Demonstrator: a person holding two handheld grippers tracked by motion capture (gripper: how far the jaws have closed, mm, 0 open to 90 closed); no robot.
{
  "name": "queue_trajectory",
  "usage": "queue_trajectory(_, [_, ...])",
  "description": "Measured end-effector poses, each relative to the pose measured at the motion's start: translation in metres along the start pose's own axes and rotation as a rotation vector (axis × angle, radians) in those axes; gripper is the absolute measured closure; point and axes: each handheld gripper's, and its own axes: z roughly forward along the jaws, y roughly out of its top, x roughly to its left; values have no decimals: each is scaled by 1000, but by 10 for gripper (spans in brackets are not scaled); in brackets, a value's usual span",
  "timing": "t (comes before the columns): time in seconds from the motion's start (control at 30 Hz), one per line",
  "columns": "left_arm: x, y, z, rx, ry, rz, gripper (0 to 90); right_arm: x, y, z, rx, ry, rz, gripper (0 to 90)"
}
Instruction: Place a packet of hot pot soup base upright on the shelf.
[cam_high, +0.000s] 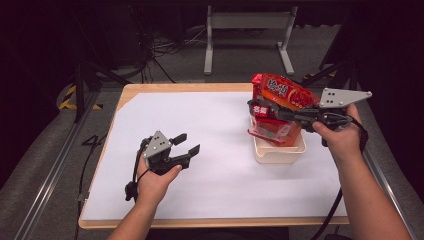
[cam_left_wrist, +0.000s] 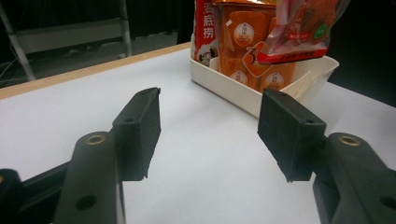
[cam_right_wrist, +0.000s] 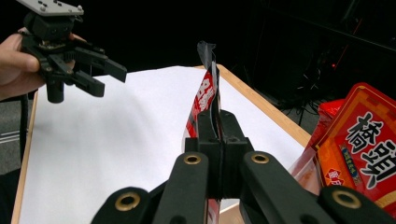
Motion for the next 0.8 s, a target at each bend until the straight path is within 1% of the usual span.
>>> queue_trajectory(0.07, [1, -1, -1, 7, 5, -3, 394, -2, -2, -1, 5, 2, -8, 898])
queue_trajectory(0.17, [2, -1, -3, 3, 14, -5, 392, -6, -5, -3, 7, 6, -9, 898])
queue_trajectory(0.27, [3, -2, -6, 2, 25, -5, 388, -8, -8, -3, 10, 26, -10, 897])
queue_trajectory(0.37, [4, -4, -11, 7, 41, -17, 383, -11, -11, -3, 13, 49, -11, 897])
queue_trajectory(0.4, [4, -4, -11, 7, 41, -17, 382, -11, -11, -3, 13, 49, -11, 897])
queue_trajectory(0.5, [7, -7, -16, 3, 59, -25, 380, -13, -14, -1, 12, 86, -10, 897])
queue_trajectory(0.63, [8, -8, -18, 5, 68, -32, 377, -16, -18, 3, 20, 122, -5, 897])
queue_trajectory(0.8, [9, -9, -19, 6, 72, -35, 374, -17, -22, 6, 23, 151, 12, 897])
